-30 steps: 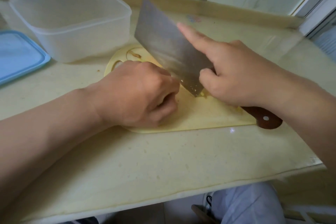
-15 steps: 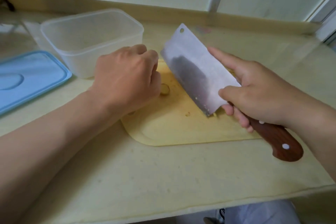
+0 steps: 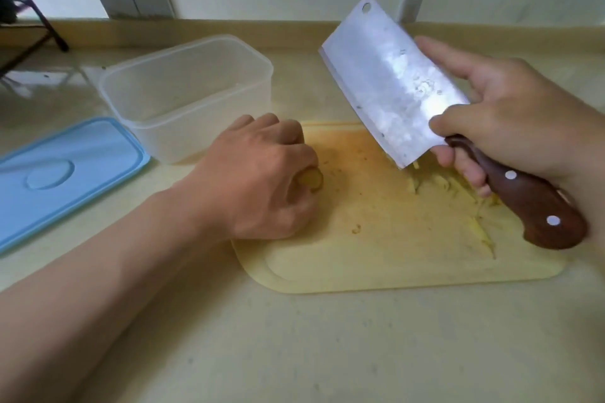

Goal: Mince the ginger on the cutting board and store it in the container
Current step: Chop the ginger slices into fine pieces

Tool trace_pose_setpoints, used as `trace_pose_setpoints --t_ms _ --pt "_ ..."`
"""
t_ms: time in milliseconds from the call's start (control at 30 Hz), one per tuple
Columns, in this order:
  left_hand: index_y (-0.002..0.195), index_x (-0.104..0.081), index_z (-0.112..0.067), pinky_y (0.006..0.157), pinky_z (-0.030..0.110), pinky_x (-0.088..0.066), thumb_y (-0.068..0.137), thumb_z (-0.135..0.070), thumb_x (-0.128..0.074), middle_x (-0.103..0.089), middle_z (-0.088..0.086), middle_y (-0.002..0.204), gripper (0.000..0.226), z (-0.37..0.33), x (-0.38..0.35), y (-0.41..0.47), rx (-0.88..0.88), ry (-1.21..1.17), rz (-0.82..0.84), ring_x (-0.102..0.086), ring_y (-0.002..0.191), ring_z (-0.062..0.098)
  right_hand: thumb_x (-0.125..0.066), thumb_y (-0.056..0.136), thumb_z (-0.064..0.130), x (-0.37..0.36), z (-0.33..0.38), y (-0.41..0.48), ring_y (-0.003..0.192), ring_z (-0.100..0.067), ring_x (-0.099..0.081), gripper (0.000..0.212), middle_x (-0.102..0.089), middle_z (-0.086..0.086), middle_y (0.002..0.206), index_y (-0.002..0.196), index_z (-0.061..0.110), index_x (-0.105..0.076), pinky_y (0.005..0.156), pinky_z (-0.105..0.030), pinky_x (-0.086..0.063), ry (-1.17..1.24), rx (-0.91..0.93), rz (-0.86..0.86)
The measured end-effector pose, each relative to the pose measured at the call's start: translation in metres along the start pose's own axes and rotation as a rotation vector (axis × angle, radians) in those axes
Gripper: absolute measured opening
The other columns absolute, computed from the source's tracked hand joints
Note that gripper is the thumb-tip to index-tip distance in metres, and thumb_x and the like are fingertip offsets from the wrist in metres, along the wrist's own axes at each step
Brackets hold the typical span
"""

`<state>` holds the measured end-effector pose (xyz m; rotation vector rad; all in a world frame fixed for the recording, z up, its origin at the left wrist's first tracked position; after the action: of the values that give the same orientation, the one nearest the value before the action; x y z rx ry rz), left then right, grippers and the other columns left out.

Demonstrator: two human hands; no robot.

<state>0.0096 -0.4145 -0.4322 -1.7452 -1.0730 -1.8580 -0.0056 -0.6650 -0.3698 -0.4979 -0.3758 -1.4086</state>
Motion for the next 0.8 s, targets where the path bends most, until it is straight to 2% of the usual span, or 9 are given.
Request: trace_pose_setpoints --t_ms 67,167,267,367,500,567,700,800 --pt "0.1 -0.072 -0.02 0.073 0.044 -0.046 0.078 -0.045 -0.05 -0.062 0.001 0.091 0.039 0.002 -0.001 0.0 -0.006 -0.033 -0.031 -0.054 0.08 0.027 -0.05 0.096 -0.004 -0.005 -0.001 0.005 0.036 -0.023 -0.048 0.089 -0.059 -0.019 0.058 0.119 0.082 -0.047 0.043 -0.034 -0.048 0.022 0.024 0.005" --pt "0.095 -0.07 -0.018 0.071 0.044 -0.048 0.082 -0.034 -0.057 -0.063 0.0 0.084 0.025 0.003 -0.006 0.001 -0.013 -0.066 -0.086 -0.055 0.075 0.026 -0.051 0.096 -0.005 -0.006 -0.01 0.008 0.037 -0.025 -0.049 0.088 -0.059 -0.026 0.063 0.139 0.072 -0.043 0.045 -0.036 -0.05 0.028 0.041 0.025" --pt "0.094 -0.069 -0.014 0.07 0.046 -0.05 0.082 -0.026 -0.06 -0.064 0.002 0.084 0.02 0.004 -0.009 0.002 0.015 -0.082 -0.147 -0.057 0.075 0.027 -0.051 0.096 -0.005 -0.005 -0.017 0.007 0.037 -0.027 -0.05 0.089 -0.059 -0.03 0.064 0.144 0.069 -0.039 0.045 -0.039 -0.05 0.003 0.038 0.035" --pt "0.096 -0.07 -0.011 0.07 0.045 -0.052 0.084 -0.022 -0.061 -0.066 0.003 0.084 0.019 0.005 -0.01 0.001 0.044 -0.07 -0.201 -0.06 0.073 0.03 -0.051 0.096 -0.005 -0.006 -0.019 0.003 0.036 -0.028 -0.05 0.09 -0.059 -0.029 0.063 0.146 0.069 -0.036 0.044 -0.039 -0.05 -0.005 0.046 0.027" --pt "0.104 -0.072 -0.011 0.065 0.04 -0.053 0.088 -0.02 -0.058 -0.067 0.002 0.084 0.023 0.008 -0.007 0.002 0.121 -0.084 -0.244 -0.06 0.071 0.027 -0.049 0.096 -0.006 -0.011 -0.016 -0.002 0.036 -0.025 -0.051 0.092 -0.055 -0.044 0.069 0.145 0.071 -0.035 0.044 -0.038 -0.049 -0.008 0.044 0.059" --pt "0.107 -0.071 -0.011 0.064 0.038 -0.053 0.088 -0.021 -0.056 -0.066 0.001 0.085 0.026 0.011 -0.003 0.002 0.172 -0.101 -0.262 -0.059 0.071 0.023 -0.048 0.096 -0.007 -0.013 -0.017 -0.002 0.036 -0.022 -0.051 0.093 -0.055 -0.043 0.069 0.143 0.073 -0.035 0.043 -0.036 -0.048 -0.014 0.04 0.075" --pt "0.115 -0.066 -0.016 0.066 0.037 -0.051 0.086 -0.026 -0.047 -0.061 -0.007 0.081 0.037 0.016 0.003 0.006 0.297 -0.198 -0.233 -0.055 0.074 0.018 -0.05 0.096 -0.006 -0.017 -0.021 -0.002 0.038 -0.03 -0.048 0.094 -0.059 -0.036 0.068 0.138 0.077 -0.036 0.043 -0.037 -0.049 -0.001 0.014 0.1" --pt "0.106 -0.069 -0.017 0.065 0.037 -0.05 0.082 -0.026 -0.044 -0.062 -0.006 0.076 0.035 0.02 0.006 0.007 0.344 -0.235 -0.22 -0.055 0.073 0.019 -0.05 0.096 -0.004 -0.015 -0.021 -0.003 0.036 -0.022 -0.051 0.091 -0.055 -0.044 0.069 0.142 0.074 -0.035 0.046 -0.04 -0.05 0.019 0.001 0.092"
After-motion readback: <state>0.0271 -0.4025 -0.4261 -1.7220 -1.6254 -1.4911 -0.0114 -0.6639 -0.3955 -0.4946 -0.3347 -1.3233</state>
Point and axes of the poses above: each hand's wrist, its own y-axis towards the middle knuckle, its own x-axis out of the back of the hand, z = x × y, the point moved 1 cm from there along y, towards the middle knuckle
